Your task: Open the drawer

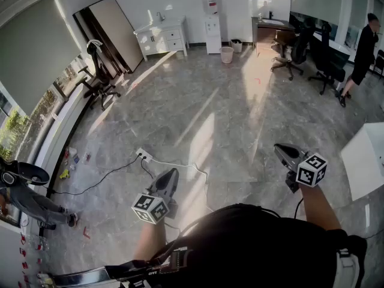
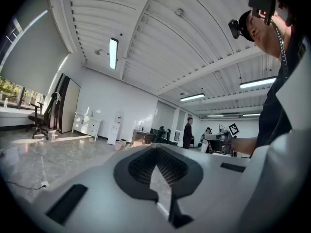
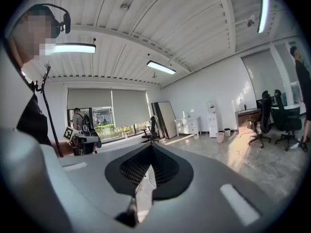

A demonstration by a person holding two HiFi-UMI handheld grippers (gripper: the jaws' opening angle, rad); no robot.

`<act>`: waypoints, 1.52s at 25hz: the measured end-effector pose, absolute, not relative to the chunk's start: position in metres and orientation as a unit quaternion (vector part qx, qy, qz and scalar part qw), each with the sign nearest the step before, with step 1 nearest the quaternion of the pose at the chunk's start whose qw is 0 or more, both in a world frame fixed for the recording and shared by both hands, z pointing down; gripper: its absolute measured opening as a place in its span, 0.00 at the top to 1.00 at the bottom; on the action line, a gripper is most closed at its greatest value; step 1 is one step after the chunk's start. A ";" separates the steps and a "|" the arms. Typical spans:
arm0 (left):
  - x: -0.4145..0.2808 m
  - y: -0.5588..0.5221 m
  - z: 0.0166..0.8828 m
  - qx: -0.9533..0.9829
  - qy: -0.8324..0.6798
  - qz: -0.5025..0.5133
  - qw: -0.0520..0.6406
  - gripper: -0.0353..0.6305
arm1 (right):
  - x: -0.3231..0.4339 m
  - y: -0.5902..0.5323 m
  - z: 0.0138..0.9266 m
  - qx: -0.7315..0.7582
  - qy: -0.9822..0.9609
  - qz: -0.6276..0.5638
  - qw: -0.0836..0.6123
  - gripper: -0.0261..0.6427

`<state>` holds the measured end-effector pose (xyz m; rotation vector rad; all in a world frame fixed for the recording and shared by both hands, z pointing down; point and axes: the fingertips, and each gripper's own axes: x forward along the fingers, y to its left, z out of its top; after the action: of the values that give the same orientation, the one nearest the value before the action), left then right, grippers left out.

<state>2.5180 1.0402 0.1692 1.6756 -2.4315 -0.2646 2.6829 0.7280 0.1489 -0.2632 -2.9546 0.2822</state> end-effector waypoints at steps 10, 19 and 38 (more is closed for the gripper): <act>2.520 1.055 0.162 0.566 -0.815 -0.091 0.082 0.96 | 2.682 0.743 0.144 -0.092 -0.988 0.088 0.083 0.96; 2.502 1.089 0.166 0.573 -0.810 -0.093 0.083 0.96 | 2.665 0.776 0.145 -0.085 -0.986 0.107 0.093 0.96; 2.435 1.159 0.209 0.556 -0.816 -0.122 0.100 0.96 | 2.609 0.825 0.160 -0.062 -0.985 0.097 0.132 0.96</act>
<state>2.4353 1.1593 0.2089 1.6438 -2.4129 -0.3618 2.6085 0.8250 0.1601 -0.1785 -2.8568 0.2811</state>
